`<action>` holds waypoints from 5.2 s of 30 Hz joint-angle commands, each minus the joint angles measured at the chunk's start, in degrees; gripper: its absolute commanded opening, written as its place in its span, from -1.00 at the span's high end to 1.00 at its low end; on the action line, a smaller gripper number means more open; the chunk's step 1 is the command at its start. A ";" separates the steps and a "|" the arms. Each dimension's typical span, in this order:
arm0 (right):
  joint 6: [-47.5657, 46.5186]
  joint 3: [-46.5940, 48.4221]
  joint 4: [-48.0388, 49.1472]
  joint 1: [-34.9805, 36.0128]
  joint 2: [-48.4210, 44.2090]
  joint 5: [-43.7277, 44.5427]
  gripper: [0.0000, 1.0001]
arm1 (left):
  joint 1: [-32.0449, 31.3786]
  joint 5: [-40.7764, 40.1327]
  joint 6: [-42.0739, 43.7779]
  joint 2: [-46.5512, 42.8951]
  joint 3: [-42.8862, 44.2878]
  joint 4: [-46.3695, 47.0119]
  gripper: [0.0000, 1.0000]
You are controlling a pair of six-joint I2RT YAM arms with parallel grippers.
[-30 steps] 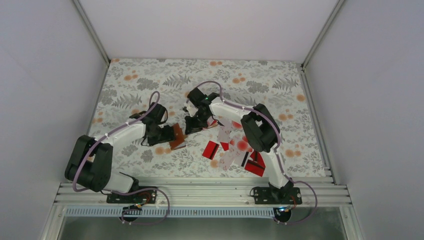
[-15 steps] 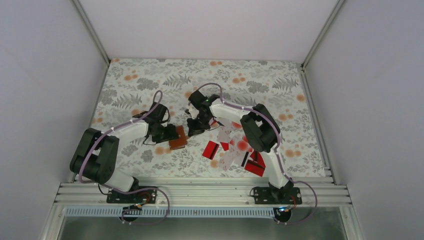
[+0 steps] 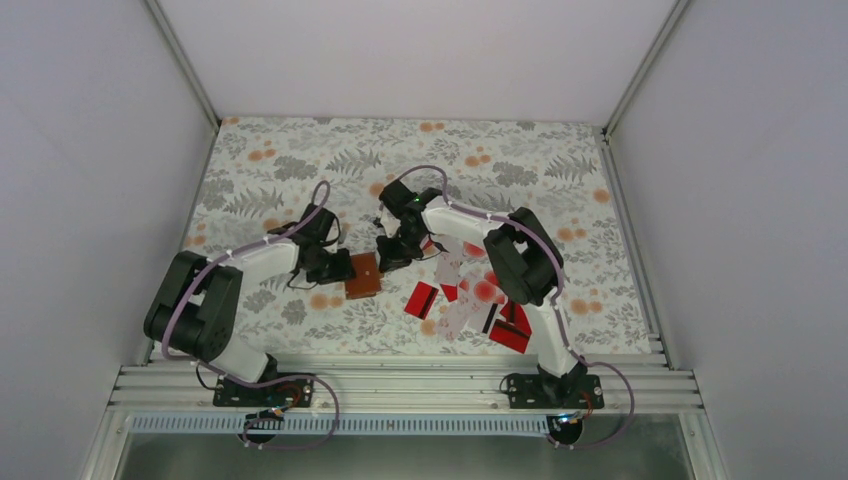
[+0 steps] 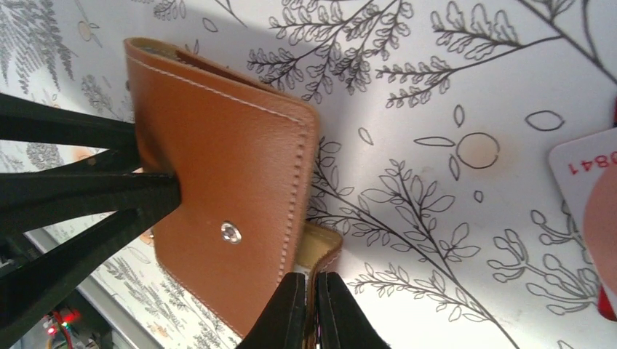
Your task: Put the credit cards into the card holder
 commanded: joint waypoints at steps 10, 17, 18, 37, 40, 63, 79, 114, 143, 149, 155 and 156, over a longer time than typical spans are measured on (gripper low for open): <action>2.37 3.14 4.79 0.31 -0.26 -9.67 0.83 | -2.73 -0.60 3.63 6.69 4.19 -4.73 0.51; 5.33 4.68 5.88 0.30 2.14 -11.09 0.52 | -2.76 -0.39 5.57 6.60 4.48 -5.50 0.52; 5.69 4.73 6.08 0.31 2.20 -11.12 0.52 | -2.76 -0.50 5.83 6.56 4.51 -5.66 0.52; 8.08 -5.89 10.27 -2.49 -10.50 -1.55 0.69 | -2.75 -0.53 6.73 7.34 4.76 -5.77 0.52; 8.89 -10.05 12.23 -3.11 -13.51 -1.19 0.68 | -2.75 -1.40 6.88 7.63 4.96 -5.96 0.51; 11.58 -15.78 18.63 -2.14 -9.20 -9.50 0.75 | -2.71 -1.52 8.10 8.66 5.78 -6.98 0.52; 13.27 -18.04 20.63 -1.14 -8.86 -10.58 0.78 | -2.73 -1.26 8.80 9.46 5.82 -6.96 0.53; 13.64 -14.46 23.38 -0.83 -2.00 -12.13 0.87 | -2.76 -1.17 11.15 10.81 6.36 -7.57 0.53; 21.78 -1.48 5.67 0.87 10.91 -6.33 0.92 | -3.86 0.97 11.80 11.15 5.53 -6.03 0.52; 23.55 -0.65 3.49 1.19 12.76 -4.49 0.91 | -4.04 2.16 11.73 11.52 5.07 -5.23 0.53; 25.42 1.83 0.21 1.68 14.65 -1.63 0.92 | -4.24 3.43 12.13 12.10 4.72 -4.54 0.53; 25.82 2.51 -0.46 1.83 15.13 -1.27 0.92 | -4.33 3.75 12.20 12.28 4.64 -4.24 0.53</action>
